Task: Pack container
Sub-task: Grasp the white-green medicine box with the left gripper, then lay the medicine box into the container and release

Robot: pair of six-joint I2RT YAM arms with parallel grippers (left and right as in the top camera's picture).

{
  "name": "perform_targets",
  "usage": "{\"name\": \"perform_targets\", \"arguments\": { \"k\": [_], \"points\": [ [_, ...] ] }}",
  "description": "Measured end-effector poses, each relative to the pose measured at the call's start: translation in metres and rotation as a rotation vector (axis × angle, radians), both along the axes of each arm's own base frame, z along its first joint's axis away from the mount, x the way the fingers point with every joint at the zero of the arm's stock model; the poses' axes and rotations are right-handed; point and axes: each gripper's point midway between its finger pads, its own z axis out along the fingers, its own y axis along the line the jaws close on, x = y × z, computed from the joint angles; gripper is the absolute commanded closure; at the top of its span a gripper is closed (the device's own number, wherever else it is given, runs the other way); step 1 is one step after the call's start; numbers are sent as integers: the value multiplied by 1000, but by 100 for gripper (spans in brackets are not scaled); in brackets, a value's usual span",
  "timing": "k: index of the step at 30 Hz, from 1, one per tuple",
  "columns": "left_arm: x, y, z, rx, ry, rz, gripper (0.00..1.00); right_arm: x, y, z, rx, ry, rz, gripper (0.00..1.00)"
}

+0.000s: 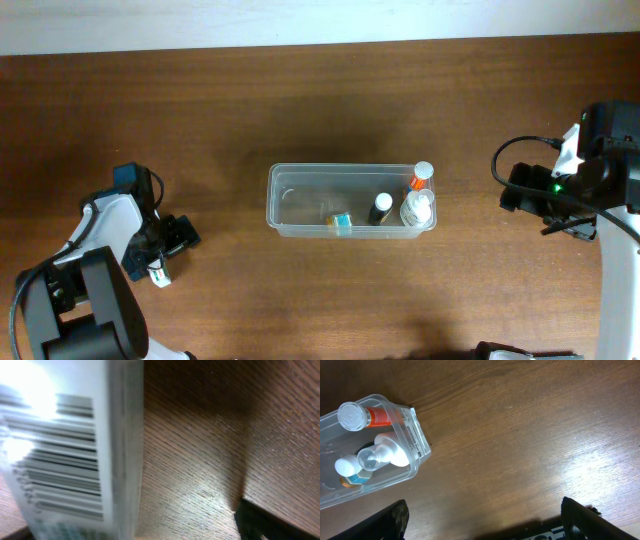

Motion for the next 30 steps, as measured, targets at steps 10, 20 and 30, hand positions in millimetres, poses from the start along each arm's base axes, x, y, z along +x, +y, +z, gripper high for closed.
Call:
{"name": "perform_targets", "arguments": {
  "k": [10,20,30],
  "points": [
    [-1,3,0,16,5,-12,73,0,0,0,0,0,-1,11],
    [12,3,22,23,-18,-25,73,0,0,0,0,0,0,11],
    [101,-103,173,10,-582,-441,77,0,0,0,0,0,0,11]
  ]
}}
